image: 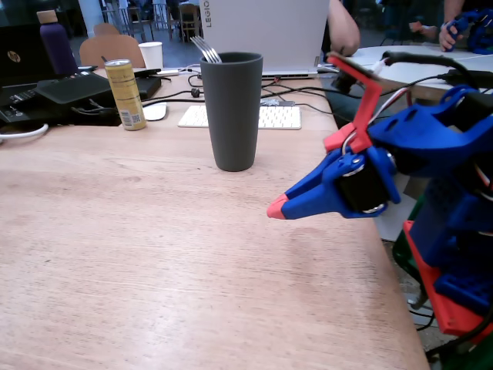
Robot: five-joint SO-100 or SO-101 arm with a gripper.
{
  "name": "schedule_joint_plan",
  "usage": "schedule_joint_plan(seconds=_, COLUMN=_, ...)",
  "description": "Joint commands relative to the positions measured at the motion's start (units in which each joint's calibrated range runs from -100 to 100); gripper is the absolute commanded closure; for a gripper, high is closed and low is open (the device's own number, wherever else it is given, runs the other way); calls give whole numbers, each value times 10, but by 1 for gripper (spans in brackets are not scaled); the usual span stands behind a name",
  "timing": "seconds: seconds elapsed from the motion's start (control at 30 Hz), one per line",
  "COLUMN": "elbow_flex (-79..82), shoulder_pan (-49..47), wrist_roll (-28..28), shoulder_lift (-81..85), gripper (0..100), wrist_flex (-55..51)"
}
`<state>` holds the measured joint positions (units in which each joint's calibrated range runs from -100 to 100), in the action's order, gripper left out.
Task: Grab the fork and place it in gray glass
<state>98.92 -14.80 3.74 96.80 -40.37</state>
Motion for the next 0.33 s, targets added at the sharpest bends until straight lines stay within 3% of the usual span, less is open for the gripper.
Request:
schedule_joint_plan(seconds=0.0, elbow_flex=5, shoulder_pan=-3, wrist_roll=-19, shoulder_lift=5, gripper=100, wrist_flex=7)
schedule_joint_plan(seconds=0.3, elbow_flex=5, shoulder_pan=-38, wrist_roll=-36, shoulder_lift=5, gripper=100, wrist_flex=7)
